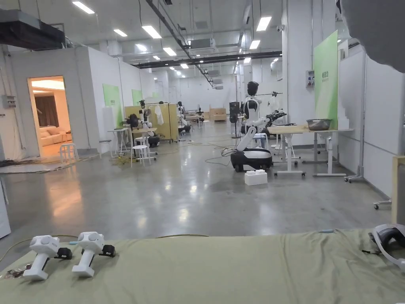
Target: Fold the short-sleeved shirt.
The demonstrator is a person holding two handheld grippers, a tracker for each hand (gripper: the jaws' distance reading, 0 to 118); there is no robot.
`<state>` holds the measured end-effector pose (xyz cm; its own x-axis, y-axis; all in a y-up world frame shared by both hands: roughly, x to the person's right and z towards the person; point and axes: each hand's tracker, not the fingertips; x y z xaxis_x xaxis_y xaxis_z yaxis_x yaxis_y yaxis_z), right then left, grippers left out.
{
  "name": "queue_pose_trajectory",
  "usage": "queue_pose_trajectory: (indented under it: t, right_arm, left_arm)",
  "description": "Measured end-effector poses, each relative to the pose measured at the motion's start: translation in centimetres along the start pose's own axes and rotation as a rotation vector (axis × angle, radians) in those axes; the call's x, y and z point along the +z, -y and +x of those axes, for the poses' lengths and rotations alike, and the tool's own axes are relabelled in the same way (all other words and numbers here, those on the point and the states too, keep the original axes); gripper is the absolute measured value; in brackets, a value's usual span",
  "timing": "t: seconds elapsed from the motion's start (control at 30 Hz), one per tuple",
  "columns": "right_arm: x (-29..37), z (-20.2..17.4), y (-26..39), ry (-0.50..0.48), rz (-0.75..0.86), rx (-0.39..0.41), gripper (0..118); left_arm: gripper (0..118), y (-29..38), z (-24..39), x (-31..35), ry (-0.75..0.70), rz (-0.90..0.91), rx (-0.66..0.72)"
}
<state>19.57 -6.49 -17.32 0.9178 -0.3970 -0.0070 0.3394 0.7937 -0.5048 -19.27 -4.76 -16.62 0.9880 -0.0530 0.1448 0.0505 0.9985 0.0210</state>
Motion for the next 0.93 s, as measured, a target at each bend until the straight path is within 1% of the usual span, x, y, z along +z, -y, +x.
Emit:
queue_pose_trajectory:
  t: [0.2, 0.23, 0.37, 0.47, 0.57, 0.63, 0.7, 0.77, 0.83, 0.93]
  right_arm:
    - [-0.5, 0.6, 0.3, 0.043, 0.005, -0.006, 118]
    - [-0.3, -0.5, 0.2, 0.046, 0.009, -0.01, 118]
    - [-0.5, -0.2, 0.4, 0.046, 0.017, -0.006, 118]
    - [-0.8, -0.2, 0.9, 0.09, 0.055, 0.013, 118]
    - [-1.4, -0.2, 0.9, 0.153, 0.052, 0.038, 118]
    - [-1.8, -0.2, 0.9, 0.168, 0.051, 0.051, 118]
    - [-1.7, 0.0, 1.0, 0.155, 0.085, 0.048, 118]
    - [-1.0, -0.7, 0.7, 0.114, 0.124, 0.027, 118]
    - [-0.7, -0.4, 0.7, 0.065, 0.159, 0.015, 118]
    - [0.0, -0.6, 0.4, 0.025, 0.194, 0.002, 118]
  left_arm:
    - [118, -0.2, 0.1, 0.1, 0.012, 0.002, -0.009]
    - [118, -0.2, 0.2, 0.1, 0.012, 0.005, -0.008]
    - [118, -0.3, 0.1, 0.2, 0.023, 0.006, -0.001]
    - [118, -0.3, 0.2, 0.2, 0.023, 0.001, -0.004]
    - [118, -0.4, 0.4, 0.3, 0.031, 0.006, -0.011]
    - [118, -0.4, 0.5, 0.3, 0.035, 0.008, -0.011]
    - [118, -0.4, 0.6, 0.2, 0.038, 0.004, -0.01]
    - [118, -0.4, 0.7, 0.2, 0.04, 0.003, -0.011]
    - [118, -0.3, 0.7, 0.2, 0.04, 0.0, -0.012]
    - [118, -0.2, 0.6, 0.2, 0.033, -0.001, 0.001]
